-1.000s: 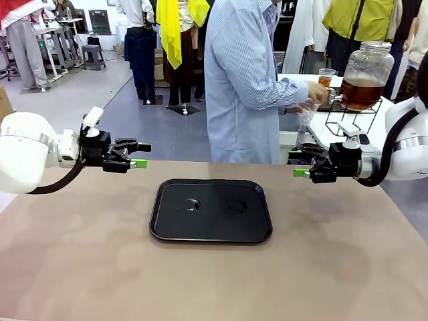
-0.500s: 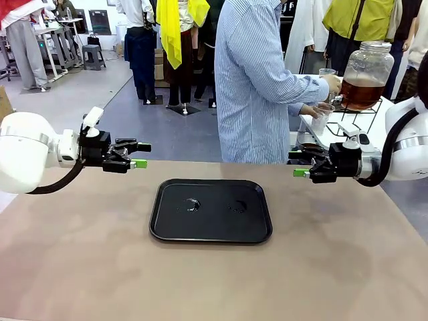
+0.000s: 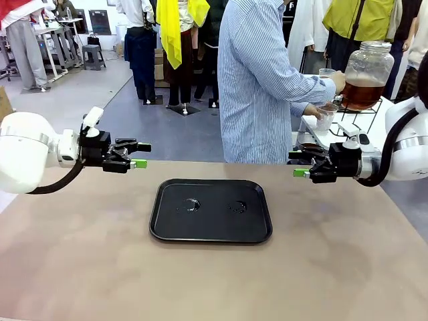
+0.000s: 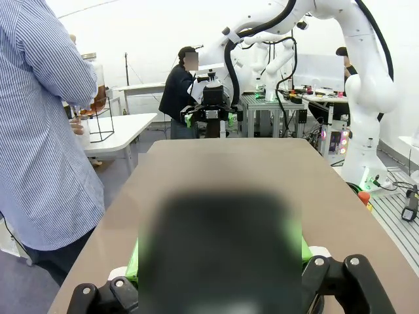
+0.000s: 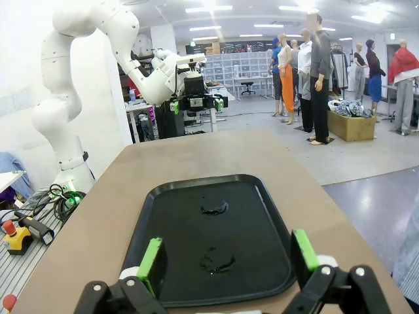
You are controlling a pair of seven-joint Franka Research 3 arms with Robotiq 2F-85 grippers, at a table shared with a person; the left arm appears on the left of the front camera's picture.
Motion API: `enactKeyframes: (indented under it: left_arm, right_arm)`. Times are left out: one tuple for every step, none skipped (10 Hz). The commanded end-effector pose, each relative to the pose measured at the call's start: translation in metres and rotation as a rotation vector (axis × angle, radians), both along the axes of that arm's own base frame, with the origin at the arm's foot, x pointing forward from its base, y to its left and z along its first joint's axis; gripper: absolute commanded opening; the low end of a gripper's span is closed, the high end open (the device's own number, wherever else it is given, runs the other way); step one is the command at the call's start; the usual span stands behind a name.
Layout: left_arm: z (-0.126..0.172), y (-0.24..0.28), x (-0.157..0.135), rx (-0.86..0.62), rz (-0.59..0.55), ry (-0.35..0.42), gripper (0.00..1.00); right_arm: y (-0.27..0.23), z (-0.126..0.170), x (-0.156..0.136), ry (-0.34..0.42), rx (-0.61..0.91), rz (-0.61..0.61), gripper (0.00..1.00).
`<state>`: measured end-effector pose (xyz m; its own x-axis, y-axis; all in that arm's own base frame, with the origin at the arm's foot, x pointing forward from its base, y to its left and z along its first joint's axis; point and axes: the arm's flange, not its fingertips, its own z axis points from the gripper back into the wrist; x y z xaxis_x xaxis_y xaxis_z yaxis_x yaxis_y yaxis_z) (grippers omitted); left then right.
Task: Pour the drink into the iced cup.
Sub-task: Open the gripper to release the iced cup you were holding.
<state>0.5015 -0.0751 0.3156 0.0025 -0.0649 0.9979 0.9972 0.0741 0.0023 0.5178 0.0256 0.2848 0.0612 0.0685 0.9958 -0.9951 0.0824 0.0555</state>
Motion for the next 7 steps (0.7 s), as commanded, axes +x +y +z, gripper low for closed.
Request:
enactKeyframes:
  left_arm:
    - [0.0023,-0.0002,0.0011,0.007,-0.004,0.0,1.0]
    - [0.0023,-0.0002,0.0011,0.007,-0.004,0.0,1.0]
    - [0.0023,-0.0002,0.0011,0.007,-0.004,0.0,1.0]
    - [0.0023,-0.0002,0.0011,0.007,-0.004,0.0,1.0]
    - [0.0023,-0.0002,0.0011,0.007,-0.004,0.0,1.0]
    - [0.0023,-0.0002,0.0011,0.007,-0.004,0.0,1.0]
    - [0.0023,-0.0002,0.0011,0.007,-0.004,0.0,1.0]
  right_arm:
    - [0.0018,0.0039,0.0016,0.003,-0.002,0.006,1.0]
    - [0.0018,0.0039,0.0016,0.003,-0.002,0.006,1.0]
    - [0.0018,0.0039,0.0016,0.003,-0.002,0.006,1.0]
    - [0.0018,0.0039,0.0016,0.003,-0.002,0.006,1.0]
    - [0.0018,0.0039,0.0016,0.003,-0.002,0.006,1.0]
    - [0.0018,0.0039,0.0016,0.003,-0.002,0.006,1.0]
    - [0.0018,0.0039,0.0016,0.003,-0.002,0.006,1.0]
